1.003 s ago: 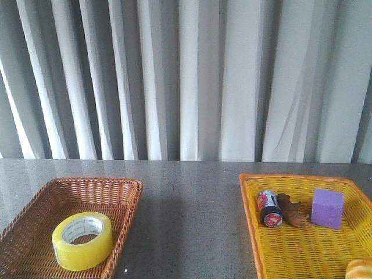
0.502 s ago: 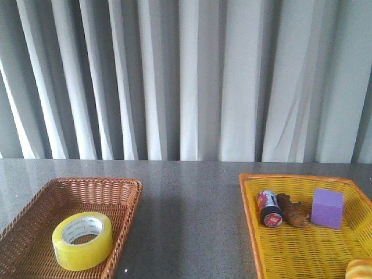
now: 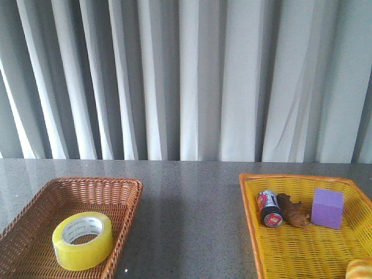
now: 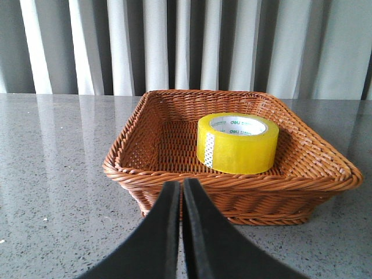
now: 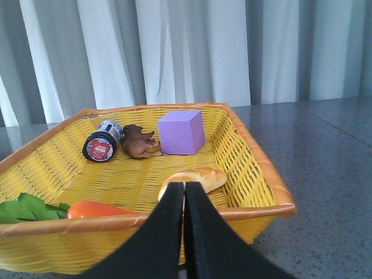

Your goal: Transfer tape with both arms

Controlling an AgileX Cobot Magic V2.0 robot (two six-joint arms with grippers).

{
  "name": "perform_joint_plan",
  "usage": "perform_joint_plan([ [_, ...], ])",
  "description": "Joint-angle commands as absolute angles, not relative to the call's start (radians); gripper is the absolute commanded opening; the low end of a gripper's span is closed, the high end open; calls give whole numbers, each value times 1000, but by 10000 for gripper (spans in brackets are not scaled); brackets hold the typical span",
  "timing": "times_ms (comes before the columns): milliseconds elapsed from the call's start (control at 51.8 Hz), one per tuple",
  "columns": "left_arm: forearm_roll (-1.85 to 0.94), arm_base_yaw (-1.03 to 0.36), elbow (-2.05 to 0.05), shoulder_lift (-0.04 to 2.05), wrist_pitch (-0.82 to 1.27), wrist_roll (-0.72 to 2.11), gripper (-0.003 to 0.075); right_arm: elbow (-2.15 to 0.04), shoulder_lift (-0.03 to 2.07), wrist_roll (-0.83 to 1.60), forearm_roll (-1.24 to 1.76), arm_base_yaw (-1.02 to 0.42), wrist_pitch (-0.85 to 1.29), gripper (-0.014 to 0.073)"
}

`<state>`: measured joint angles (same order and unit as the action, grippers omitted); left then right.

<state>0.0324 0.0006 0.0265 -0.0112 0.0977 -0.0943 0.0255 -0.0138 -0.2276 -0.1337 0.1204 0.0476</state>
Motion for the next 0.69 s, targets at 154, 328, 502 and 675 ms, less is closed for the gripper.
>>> perform_joint_plan([
  [154,31,1,-4,-18,20,-104,-6,33,-9,-228,-117,128,19,-5],
  [328,31,1,-4,-18,20,-104,-6,33,-9,-228,-117,128,19,-5],
  [502,31,1,-4,-18,20,-104,-6,33,-9,-228,-117,128,19,-5],
  [675,31,1,-4,-18,20,-104,-6,33,-9,-228,-117,128,19,-5],
])
